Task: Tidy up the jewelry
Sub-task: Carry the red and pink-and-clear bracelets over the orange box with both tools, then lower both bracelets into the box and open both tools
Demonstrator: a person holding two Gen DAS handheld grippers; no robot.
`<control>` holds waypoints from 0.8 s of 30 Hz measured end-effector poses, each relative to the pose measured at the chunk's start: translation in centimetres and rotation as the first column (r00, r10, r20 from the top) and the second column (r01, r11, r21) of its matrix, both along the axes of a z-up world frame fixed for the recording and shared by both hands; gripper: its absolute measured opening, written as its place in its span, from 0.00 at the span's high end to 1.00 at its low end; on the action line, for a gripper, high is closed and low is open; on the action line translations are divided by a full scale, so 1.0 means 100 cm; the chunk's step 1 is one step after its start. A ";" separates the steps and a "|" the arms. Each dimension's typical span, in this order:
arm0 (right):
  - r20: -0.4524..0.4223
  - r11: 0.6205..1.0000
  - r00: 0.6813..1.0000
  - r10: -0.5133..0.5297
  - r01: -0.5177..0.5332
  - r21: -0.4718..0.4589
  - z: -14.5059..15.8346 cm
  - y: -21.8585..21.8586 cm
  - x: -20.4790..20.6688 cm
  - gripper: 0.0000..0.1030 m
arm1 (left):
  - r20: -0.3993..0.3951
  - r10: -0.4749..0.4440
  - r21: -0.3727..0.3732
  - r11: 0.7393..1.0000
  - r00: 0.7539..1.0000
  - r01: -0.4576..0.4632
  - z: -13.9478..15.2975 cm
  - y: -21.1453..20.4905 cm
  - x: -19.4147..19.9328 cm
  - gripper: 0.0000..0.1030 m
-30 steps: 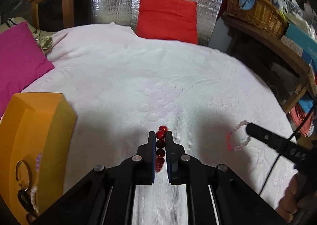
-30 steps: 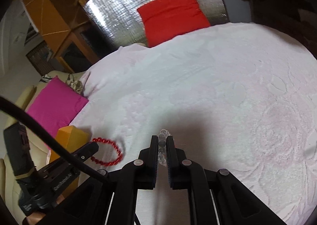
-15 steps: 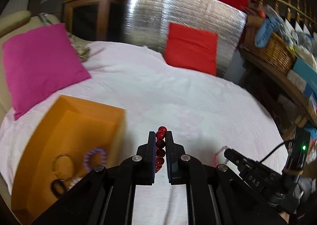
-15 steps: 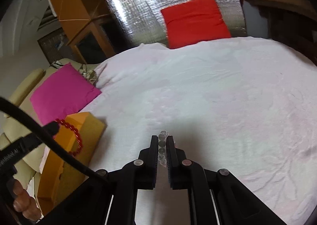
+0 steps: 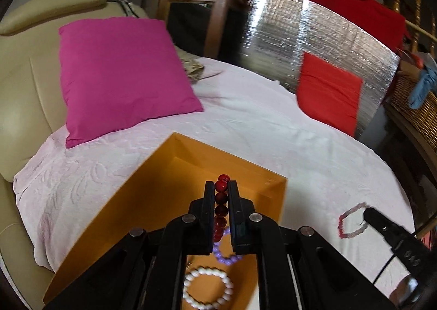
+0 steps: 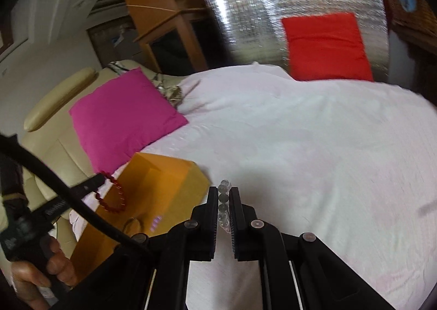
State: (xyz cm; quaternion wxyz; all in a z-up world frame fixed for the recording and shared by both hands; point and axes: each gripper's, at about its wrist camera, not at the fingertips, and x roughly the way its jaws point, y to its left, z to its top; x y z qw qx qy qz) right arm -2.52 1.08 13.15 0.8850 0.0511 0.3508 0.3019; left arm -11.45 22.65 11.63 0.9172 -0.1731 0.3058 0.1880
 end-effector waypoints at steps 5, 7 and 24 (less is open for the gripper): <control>0.010 0.998 0.998 0.061 -0.061 0.021 0.015 0.034 0.004 0.91 | -0.013 0.030 0.007 1.000 0.999 -0.030 -0.005 0.012 0.005 0.91; 0.016 0.996 0.997 0.081 -0.082 0.031 0.018 0.046 0.004 0.91 | -0.018 0.043 0.010 0.999 0.999 -0.042 -0.006 0.016 0.004 0.91; -0.011 0.987 0.987 0.163 -0.163 0.001 0.000 0.115 0.025 0.91 | -0.052 0.077 0.013 0.997 0.996 -0.077 -0.013 0.031 0.020 0.91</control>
